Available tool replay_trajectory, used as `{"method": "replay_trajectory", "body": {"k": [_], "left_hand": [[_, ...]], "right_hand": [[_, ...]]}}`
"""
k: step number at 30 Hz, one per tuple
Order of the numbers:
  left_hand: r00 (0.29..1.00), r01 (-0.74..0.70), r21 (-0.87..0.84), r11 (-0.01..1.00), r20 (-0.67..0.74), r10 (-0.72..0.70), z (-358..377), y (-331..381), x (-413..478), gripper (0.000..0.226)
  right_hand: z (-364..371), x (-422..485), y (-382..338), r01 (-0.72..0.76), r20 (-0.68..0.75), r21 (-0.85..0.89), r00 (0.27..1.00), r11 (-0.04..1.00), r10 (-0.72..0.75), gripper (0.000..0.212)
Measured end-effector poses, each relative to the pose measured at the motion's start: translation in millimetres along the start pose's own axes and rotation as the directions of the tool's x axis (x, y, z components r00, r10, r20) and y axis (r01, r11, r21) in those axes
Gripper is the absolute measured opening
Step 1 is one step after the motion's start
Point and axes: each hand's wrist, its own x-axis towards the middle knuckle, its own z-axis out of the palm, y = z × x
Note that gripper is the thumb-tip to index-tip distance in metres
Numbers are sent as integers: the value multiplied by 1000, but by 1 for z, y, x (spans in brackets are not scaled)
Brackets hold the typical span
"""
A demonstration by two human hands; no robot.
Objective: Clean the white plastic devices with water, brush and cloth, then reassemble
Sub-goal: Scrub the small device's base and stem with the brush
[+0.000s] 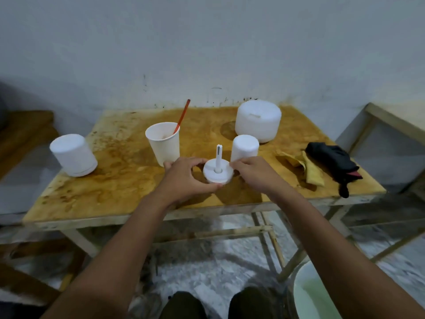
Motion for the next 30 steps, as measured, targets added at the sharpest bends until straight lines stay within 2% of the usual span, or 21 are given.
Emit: {"method": "replay_trajectory", "body": {"k": [2,6,9,13,17,20,25,30], "left_hand": [[999,-18,-70,997,31,21,-5,14,-9,69],[992,-89,-133,987,72,99,-6,40,-33,54],[976,-162,-233,959,106,191,2,61,-57,60],[947,-200,-385,901,160,278,25,87,-88,52],[915,-188,-472,861,235,328,65,105,-110,52],[883,-174,-482,859,309,353,106,113,-122,56],[830,-76,-456,887,464,310,194,119,-132,74],[767,1,-355,935,600,227,273,116,-127,68]], "right_hand": [[-7,-18,-1,-30,1,97,1000,995,30,29],[-19,-61,7,-116,112,341,990,933,82,30],[-32,-94,21,-147,163,503,984,852,74,27],[-49,-132,52,-138,123,604,989,785,79,31],[-64,-172,90,-125,75,659,992,742,101,29],[-73,-198,130,-130,25,641,989,756,149,28],[-81,-225,208,-168,-108,591,953,789,284,25],[-78,-225,293,-184,-221,626,890,758,399,18]]}}
